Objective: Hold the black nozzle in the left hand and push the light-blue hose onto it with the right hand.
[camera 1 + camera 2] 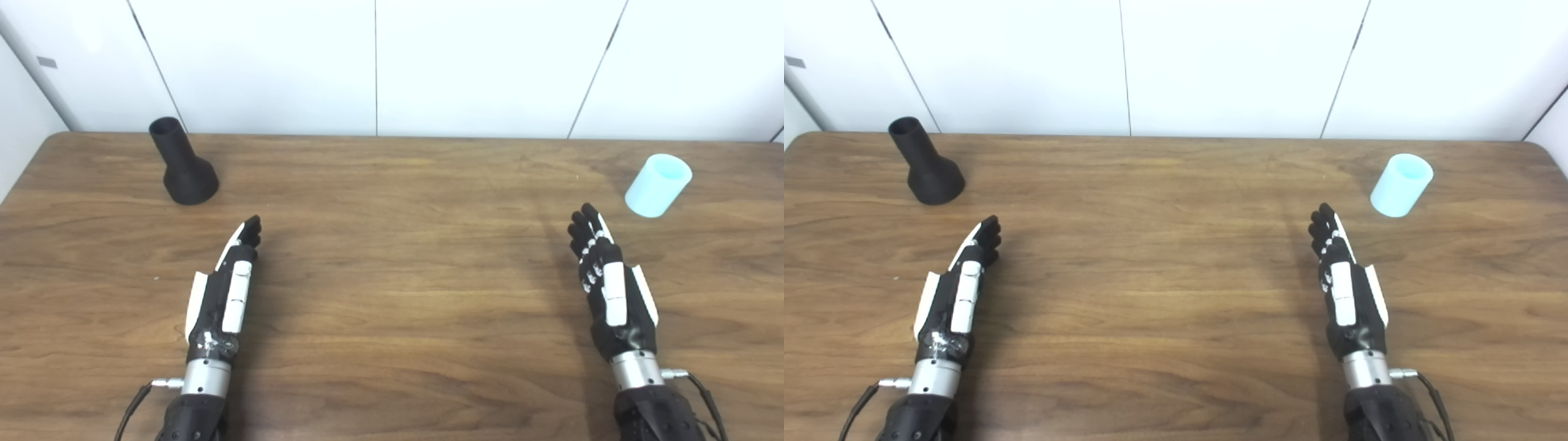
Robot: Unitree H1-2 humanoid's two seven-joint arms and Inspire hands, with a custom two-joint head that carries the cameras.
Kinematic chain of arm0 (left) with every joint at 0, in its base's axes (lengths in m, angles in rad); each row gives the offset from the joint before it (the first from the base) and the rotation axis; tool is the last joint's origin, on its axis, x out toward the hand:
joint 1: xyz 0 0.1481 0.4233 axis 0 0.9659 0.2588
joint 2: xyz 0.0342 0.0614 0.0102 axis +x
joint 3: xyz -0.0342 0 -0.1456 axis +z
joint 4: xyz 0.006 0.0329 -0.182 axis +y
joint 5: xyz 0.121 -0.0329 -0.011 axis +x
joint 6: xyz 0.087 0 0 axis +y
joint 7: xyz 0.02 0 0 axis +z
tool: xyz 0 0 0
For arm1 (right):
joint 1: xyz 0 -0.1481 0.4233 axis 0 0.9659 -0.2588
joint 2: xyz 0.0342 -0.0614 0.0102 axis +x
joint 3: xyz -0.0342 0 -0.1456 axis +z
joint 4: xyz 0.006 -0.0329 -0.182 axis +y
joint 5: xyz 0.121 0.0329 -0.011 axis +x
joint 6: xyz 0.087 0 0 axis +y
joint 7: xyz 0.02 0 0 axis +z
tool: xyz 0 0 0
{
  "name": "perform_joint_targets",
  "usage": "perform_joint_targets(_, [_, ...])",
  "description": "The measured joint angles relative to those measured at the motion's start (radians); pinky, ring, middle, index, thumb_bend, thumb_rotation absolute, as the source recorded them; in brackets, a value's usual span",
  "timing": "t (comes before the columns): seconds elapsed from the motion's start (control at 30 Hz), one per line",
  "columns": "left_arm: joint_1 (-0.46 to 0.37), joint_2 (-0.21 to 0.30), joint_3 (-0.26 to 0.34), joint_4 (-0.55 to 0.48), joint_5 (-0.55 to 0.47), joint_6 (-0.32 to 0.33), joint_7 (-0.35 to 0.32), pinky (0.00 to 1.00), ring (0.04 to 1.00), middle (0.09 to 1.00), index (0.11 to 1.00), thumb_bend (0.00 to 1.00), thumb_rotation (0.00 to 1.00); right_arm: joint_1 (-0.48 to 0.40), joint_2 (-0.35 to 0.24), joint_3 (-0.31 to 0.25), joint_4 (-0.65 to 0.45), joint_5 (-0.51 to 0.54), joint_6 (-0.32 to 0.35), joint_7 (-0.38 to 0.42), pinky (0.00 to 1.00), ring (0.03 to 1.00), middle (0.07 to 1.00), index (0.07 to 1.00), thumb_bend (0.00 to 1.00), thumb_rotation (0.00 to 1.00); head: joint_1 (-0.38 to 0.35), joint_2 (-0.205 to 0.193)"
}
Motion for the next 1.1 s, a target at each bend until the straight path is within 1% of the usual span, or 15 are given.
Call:
perform_joint_targets(0.17, [0.0, 0.001, -0.001, -0.001, 0.001, 0.002, -0.002, 0.94, 0.946, 0.949, 0.931, 0.46, 1.0, 0.0, 0.0, 0.0, 0.0, 0.0, 0.0, 0.0, 0.99, 0.963, 0.961, 0.962, 0.59, 1.0, 0.002, -0.002])
perform_joint_targets(0.27, [0.0, 0.001, -0.001, -0.001, 0.002, 0.001, -0.002, 0.93, 0.943, 0.945, 0.931, 0.48, 1.0, 0.0, 0.0, 0.0, 0.0, -0.001, 0.0, 0.0, 0.99, 0.96, 0.958, 0.961, 0.59, 1.0, 0.002, -0.002])
perform_joint_targets(0.53, [0.0, 0.0, -0.001, -0.001, 0.0, 0.002, -0.002, 0.94, 0.946, 0.946, 0.93, 0.46, 1.0, -0.001, 0.0, 0.001, 0.001, -0.005, 0.0, 0.0, 0.98, 0.954, 0.954, 0.958, 0.59, 1.0, 0.003, -0.005])
perform_joint_targets(0.67, [0.0, -0.001, -0.001, 0.0, 0.0, 0.001, -0.002, 0.94, 0.947, 0.948, 0.931, 0.43, 1.0, -0.001, -0.001, 0.0, 0.003, -0.003, -0.001, 0.002, 0.99, 0.964, 0.963, 0.967, 0.6, 1.0, 0.037, -0.029])
perform_joint_targets(0.87, [-0.001, 0.0, -0.013, 0.005, 0.014, -0.003, -0.001, 0.97, 0.96, 0.956, 0.936, 0.51, 1.0, -0.003, -0.006, -0.001, 0.009, 0.014, -0.012, 0.018, 1.0, 0.979, 0.972, 0.977, 0.57, 1.0, 0.09, -0.074])
perform_joint_targets(0.93, [-0.002, 0.0, -0.018, 0.008, 0.019, -0.005, -0.001, 0.96, 0.96, 0.959, 0.938, 0.52, 1.0, -0.007, -0.008, -0.004, 0.019, 0.018, -0.024, 0.022, 1.0, 0.98, 0.972, 0.977, 0.58, 1.0, 0.126, -0.104])
perform_joint_targets(1.0, [-0.005, 0.0, -0.025, 0.014, 0.036, -0.005, -0.001, 0.97, 0.959, 0.957, 0.938, 0.55, 1.0, -0.017, -0.015, -0.007, 0.036, 0.021, -0.031, 0.023, 1.0, 0.983, 0.977, 0.982, 0.58, 1.0, 0.17, -0.135])
perform_joint_targets(1.03, [-0.007, 0.0, -0.03, 0.016, 0.043, -0.005, -0.001, 0.98, 0.959, 0.957, 0.938, 0.55, 1.0, -0.022, -0.02, -0.008, 0.044, 0.023, -0.037, 0.024, 1.0, 0.984, 0.978, 0.983, 0.58, 1.0, 0.181, -0.143])
perform_joint_targets(1.1, [-0.01, -0.001, -0.038, 0.02, 0.052, -0.005, 0.0, 0.96, 0.962, 0.96, 0.942, 0.53, 1.0, -0.034, -0.029, -0.011, 0.061, 0.028, -0.056, 0.028, 1.0, 0.995, 0.989, 0.997, 0.57, 1.0, 0.219, -0.175])
